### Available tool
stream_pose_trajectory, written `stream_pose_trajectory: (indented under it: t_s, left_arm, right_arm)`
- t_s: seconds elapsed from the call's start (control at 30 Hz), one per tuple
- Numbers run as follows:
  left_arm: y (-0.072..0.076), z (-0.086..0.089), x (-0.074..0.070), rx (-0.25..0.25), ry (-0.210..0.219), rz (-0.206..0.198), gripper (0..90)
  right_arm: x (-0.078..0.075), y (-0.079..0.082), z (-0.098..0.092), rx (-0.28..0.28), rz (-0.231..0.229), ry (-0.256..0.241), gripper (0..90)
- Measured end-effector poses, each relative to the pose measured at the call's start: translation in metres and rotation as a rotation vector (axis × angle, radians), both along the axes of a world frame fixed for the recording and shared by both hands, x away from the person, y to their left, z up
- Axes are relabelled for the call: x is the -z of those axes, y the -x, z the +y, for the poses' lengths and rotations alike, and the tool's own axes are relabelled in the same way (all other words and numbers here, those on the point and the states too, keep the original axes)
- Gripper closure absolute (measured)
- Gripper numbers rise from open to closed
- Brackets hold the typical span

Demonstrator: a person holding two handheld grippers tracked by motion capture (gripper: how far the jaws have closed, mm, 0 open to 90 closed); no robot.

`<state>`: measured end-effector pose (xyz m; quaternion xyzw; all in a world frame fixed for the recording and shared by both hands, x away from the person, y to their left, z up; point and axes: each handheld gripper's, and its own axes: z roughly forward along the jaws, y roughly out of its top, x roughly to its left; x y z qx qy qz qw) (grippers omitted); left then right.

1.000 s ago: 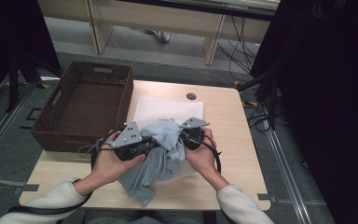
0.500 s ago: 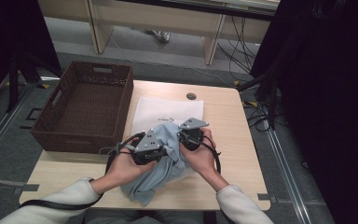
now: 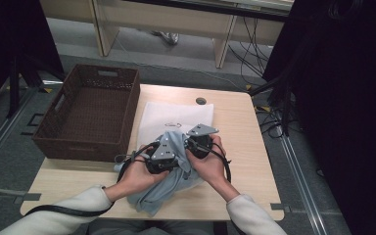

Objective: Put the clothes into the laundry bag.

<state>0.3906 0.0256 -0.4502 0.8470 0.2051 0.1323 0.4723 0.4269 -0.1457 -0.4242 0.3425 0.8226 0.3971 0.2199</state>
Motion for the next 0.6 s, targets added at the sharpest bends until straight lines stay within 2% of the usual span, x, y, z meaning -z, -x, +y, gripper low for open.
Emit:
stream_pose_trajectory:
  t_s: [0.13,0.23,0.27,0.3,0.37,0.4,0.47,0.5,0.6]
  left_arm:
    - [-0.004,-0.001,0.006,-0.005,-0.005,-0.003,84.5]
    - [-0.008,-0.001,0.009,-0.005,-0.034,0.014,84.5]
    - [-0.009,-0.002,0.011,-0.014,-0.021,0.023,84.5]
    - [-0.009,-0.002,0.011,-0.014,-0.021,0.023,84.5]
    - [-0.011,-0.003,0.012,-0.016,-0.027,0.029,84.5]
    - [-0.013,-0.003,0.013,-0.015,-0.052,0.018,84.5]
    - [-0.014,-0.003,0.014,-0.010,-0.061,0.020,84.4]
    - [-0.014,-0.006,0.017,-0.023,-0.070,0.004,84.5]
    - [-0.016,-0.006,0.018,-0.041,-0.091,0.009,84.4]
  right_arm:
    - [-0.001,0.002,0.001,0.011,0.023,-0.015,87.8]
    - [-0.001,0.001,0.001,-0.006,0.021,-0.016,87.7]
    - [-0.001,0.001,0.002,-0.008,0.019,-0.013,87.8]
    - [-0.001,0.001,0.001,-0.017,0.008,-0.007,87.8]
    - [-0.002,0.002,0.002,-0.013,0.019,-0.013,87.8]
    - [-0.002,0.003,0.002,-0.007,0.032,-0.019,87.8]
    - [-0.002,0.002,0.002,-0.010,0.024,-0.019,87.8]
    - [-0.003,0.003,0.002,-0.016,0.022,-0.020,87.8]
    - [-0.003,0.004,0.003,-0.019,0.029,-0.014,87.8]
